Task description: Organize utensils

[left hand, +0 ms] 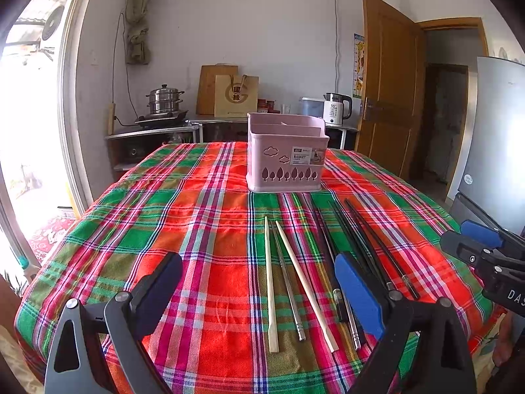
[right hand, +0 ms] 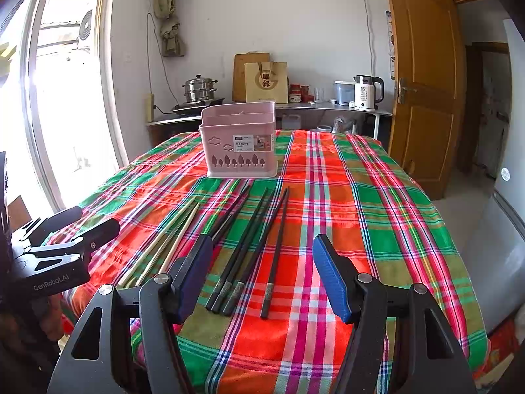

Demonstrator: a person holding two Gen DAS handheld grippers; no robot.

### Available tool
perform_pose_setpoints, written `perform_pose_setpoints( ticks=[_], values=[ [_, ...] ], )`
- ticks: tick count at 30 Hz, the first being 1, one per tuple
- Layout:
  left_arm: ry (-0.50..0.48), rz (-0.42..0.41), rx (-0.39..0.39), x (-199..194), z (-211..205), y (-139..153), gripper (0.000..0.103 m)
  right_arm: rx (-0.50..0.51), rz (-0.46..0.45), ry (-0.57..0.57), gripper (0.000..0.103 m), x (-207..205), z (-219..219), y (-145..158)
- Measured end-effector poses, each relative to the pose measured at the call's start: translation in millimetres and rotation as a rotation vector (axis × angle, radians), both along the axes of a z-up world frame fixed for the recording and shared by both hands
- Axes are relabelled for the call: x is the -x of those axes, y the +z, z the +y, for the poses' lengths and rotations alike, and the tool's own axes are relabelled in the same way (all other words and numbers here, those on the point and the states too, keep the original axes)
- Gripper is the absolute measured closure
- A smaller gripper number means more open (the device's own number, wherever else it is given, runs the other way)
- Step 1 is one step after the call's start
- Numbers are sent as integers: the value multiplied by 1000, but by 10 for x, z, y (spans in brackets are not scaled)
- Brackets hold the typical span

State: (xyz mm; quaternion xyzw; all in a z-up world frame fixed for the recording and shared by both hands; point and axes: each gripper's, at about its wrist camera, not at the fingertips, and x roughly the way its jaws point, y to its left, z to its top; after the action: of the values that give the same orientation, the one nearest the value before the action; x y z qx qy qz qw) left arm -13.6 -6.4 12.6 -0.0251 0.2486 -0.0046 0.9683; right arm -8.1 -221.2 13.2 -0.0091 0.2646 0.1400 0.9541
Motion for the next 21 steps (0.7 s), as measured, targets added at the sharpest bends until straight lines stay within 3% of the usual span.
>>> perform_pose_setpoints(
  ticks=[14, 21],
  values=[
    [4, 30, 1, -144, 58, -70, 9, 2, 13, 9, 39, -74, 10, -55],
    [-16, 85, -97, -379, 16, -167, 9, 20, 35, 21, 39, -248, 62, -124]
  ],
)
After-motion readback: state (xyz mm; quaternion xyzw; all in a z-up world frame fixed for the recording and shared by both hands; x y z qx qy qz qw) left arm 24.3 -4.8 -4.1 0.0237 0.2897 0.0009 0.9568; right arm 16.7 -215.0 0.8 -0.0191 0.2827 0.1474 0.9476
